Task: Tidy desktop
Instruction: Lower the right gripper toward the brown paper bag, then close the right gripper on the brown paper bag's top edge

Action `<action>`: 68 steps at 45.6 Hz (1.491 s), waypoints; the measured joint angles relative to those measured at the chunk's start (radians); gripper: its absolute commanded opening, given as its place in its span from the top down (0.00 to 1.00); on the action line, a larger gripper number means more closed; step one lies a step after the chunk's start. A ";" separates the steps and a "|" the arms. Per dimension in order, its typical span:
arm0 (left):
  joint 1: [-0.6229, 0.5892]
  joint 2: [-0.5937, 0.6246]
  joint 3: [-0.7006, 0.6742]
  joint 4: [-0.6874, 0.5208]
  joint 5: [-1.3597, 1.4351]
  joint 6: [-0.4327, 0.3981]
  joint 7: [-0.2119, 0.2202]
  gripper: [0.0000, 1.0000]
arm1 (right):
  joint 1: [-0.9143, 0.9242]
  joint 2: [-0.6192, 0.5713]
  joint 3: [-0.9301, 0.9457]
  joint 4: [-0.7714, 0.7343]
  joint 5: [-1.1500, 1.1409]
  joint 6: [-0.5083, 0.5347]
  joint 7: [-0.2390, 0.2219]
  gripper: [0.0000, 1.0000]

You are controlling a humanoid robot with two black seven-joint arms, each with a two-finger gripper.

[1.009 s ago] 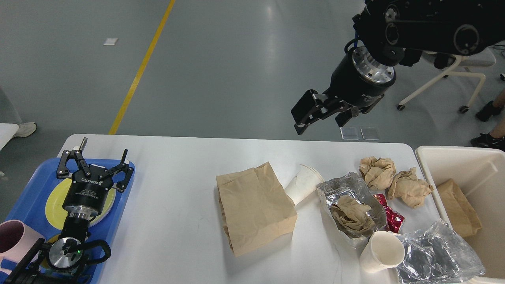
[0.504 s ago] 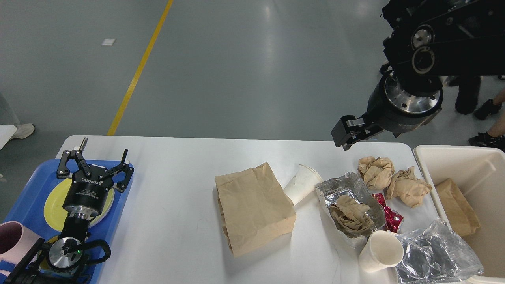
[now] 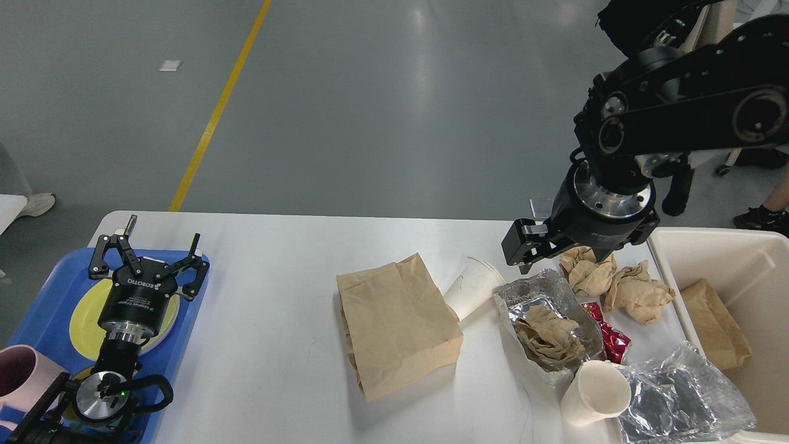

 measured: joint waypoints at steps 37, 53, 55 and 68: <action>0.000 0.000 0.000 0.000 0.000 -0.004 0.000 0.03 | -0.765 0.214 0.250 -0.582 -0.046 -0.307 -0.005 0.00; 0.000 0.000 0.000 0.000 0.000 -0.006 0.000 0.03 | -0.953 0.344 0.253 -0.820 -0.056 -0.320 0.002 0.00; 0.000 0.000 0.000 0.000 0.000 -0.006 0.000 0.03 | -0.970 0.350 0.254 -0.835 -0.071 -0.329 0.002 0.00; 0.000 0.000 0.000 0.000 0.000 -0.007 0.000 0.03 | -1.026 0.355 0.259 -0.845 -0.208 -0.370 0.003 0.27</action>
